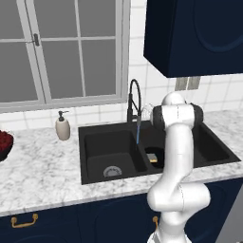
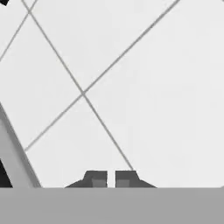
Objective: Pick the pan and sponge and place them into the sink. Then turn on the water.
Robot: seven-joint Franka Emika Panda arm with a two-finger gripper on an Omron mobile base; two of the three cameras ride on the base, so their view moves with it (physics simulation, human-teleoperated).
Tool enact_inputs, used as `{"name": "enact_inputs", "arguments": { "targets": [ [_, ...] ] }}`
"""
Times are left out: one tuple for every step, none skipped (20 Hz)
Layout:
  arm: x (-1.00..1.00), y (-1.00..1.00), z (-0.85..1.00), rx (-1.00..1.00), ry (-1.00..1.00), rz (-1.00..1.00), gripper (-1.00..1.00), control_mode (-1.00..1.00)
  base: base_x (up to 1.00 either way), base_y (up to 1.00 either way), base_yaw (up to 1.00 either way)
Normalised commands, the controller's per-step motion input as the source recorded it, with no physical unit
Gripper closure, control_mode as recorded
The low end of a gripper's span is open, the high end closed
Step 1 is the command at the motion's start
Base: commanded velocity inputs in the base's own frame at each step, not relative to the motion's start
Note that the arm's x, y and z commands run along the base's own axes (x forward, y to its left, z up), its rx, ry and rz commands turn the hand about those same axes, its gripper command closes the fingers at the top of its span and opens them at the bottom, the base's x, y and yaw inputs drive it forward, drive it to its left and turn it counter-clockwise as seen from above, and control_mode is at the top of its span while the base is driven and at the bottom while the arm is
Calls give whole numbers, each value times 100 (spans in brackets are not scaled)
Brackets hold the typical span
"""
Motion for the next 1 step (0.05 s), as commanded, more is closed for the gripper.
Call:
{"name": "enact_inputs", "arguments": {
  "targets": [
    [-100, -79, 100, 14, -17, 10, 100, -100, 0, 0, 0]
  ]
}}
